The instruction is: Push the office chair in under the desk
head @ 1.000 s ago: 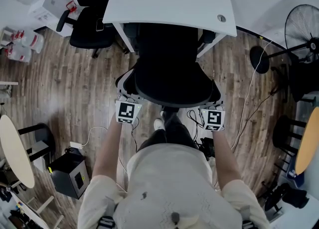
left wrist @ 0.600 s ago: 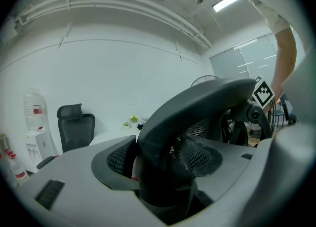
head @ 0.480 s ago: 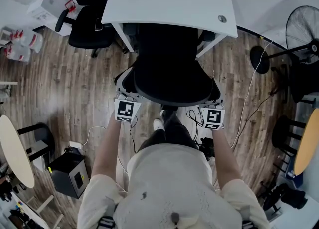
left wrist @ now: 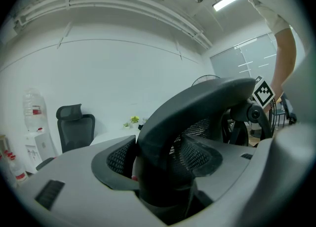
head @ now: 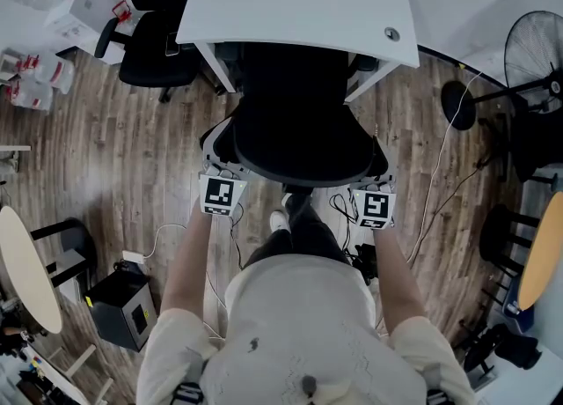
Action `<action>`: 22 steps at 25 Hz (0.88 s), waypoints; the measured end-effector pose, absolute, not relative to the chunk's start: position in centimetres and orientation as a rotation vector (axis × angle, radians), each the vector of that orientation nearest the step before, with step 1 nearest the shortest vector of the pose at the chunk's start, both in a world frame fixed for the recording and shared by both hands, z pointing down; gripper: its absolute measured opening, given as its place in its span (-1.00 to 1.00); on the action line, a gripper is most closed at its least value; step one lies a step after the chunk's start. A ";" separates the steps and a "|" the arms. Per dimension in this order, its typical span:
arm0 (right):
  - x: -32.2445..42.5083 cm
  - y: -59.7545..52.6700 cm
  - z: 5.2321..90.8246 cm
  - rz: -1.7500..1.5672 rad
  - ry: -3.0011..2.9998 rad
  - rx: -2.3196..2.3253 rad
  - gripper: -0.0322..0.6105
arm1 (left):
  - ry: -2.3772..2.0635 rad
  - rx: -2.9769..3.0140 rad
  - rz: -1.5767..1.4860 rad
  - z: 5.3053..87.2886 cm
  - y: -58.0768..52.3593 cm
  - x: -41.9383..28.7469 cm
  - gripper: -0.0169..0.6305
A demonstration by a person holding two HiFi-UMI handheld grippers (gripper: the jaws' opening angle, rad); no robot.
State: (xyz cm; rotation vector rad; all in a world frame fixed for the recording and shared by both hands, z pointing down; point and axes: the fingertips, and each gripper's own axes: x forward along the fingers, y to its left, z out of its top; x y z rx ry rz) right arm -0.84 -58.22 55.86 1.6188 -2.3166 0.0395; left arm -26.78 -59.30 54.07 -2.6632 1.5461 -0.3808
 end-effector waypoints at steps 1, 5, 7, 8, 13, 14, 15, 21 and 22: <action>-0.8 -58.4 55.9 0.039 -2.316 1.620 -0.18 | 1.545 -2.663 -0.382 54.1 -59.5 -26.8 -0.01; -0.9 -58.7 55.8 0.023 -2.312 1.627 -0.18 | 1.541 -2.663 -0.383 54.0 -59.8 -26.8 -0.01; -0.9 -58.9 55.9 0.019 -2.307 1.627 -0.18 | 1.543 -2.662 -0.381 54.1 -60.1 -26.8 -0.01; -1.0 -59.0 56.0 0.021 -2.306 1.626 -0.18 | 1.543 -2.663 -0.381 54.1 -60.2 -26.9 -0.01; -1.2 -59.2 56.0 0.021 -2.294 1.633 -0.18 | 1.538 -2.681 -0.388 54.2 -60.4 -27.2 -0.01; -1.3 -59.3 56.0 0.022 -2.290 1.632 -0.18 | 1.539 -2.686 -0.389 54.2 -60.5 -27.2 -0.01; -1.3 -59.3 56.0 0.023 -2.286 1.633 -0.18 | 1.541 -2.693 -0.385 54.1 -60.5 -27.3 -0.01; -1.5 -59.5 56.4 0.020 -2.265 1.648 -0.18 | 1.532 -2.730 -0.370 54.4 -60.9 -27.4 -0.01; -1.5 -59.6 56.4 0.018 -2.263 1.647 -0.18 | 1.529 -2.739 -0.379 54.5 -60.9 -27.5 -0.01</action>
